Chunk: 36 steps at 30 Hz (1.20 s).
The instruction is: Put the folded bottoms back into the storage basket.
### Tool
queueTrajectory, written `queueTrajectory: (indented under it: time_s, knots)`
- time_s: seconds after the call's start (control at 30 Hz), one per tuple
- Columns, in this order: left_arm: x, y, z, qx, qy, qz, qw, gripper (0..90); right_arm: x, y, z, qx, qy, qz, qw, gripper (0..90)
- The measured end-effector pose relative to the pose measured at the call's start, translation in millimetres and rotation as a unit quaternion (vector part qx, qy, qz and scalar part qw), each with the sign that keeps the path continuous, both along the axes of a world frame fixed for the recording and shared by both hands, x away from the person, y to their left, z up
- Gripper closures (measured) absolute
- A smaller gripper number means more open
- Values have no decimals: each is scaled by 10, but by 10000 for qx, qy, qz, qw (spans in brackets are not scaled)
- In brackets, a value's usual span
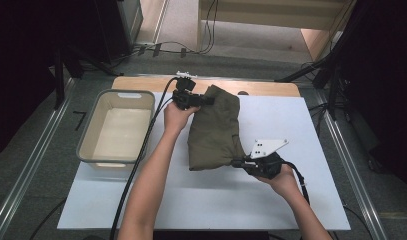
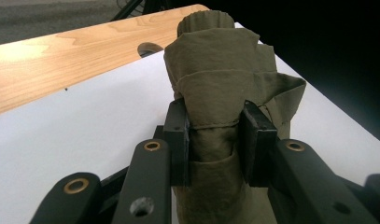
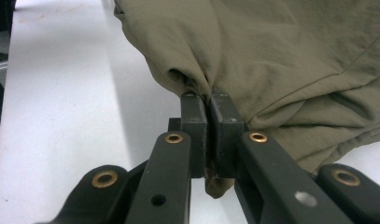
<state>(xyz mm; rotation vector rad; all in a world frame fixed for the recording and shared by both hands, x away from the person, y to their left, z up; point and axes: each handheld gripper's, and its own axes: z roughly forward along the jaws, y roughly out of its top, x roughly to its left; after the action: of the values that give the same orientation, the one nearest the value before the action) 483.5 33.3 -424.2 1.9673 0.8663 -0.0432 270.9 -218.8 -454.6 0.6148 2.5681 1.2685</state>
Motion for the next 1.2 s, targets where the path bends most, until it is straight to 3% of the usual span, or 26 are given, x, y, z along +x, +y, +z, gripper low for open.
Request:
queueTrajectory:
  time_s: [0.77, 1.2]
  knots:
    - [3, -43, 220, -18, -155, -48, 9999, 696, -1, -101, 197, 241, -154, -93, 9995, 839]
    - [11, -53, 445, -46, -314, -60, 9995, 696, -4, -114, 433, 294, -408, -113, 9987, 839]
